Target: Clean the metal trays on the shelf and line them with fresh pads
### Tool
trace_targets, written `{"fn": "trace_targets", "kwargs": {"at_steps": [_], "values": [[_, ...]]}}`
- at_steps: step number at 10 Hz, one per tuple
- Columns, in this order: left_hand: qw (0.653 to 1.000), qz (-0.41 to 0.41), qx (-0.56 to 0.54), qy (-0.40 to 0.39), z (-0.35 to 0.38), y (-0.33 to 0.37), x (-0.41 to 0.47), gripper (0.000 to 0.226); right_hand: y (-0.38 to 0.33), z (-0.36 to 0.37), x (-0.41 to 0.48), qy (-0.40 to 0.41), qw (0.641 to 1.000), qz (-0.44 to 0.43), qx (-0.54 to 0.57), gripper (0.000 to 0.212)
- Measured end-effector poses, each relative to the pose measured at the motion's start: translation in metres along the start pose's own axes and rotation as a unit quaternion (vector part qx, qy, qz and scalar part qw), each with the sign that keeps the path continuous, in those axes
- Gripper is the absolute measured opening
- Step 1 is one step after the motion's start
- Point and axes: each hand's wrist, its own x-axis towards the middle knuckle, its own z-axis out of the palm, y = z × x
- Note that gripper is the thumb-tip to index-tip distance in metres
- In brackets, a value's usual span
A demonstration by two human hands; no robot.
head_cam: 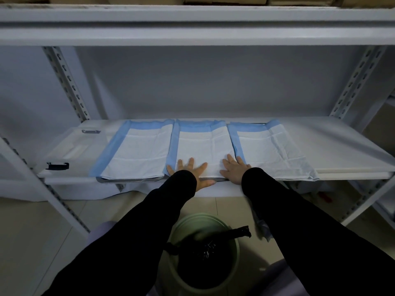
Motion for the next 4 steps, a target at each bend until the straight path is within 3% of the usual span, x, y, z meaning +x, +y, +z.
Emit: {"fn": "trace_targets", "kwargs": {"at_steps": [4], "values": [[0.996, 0.008, -0.050, 0.079, 0.000, -0.003, -0.013, 0.069, -0.004, -0.004, -0.016, 0.096, 0.993, -0.018, 0.065, 0.051]]}}
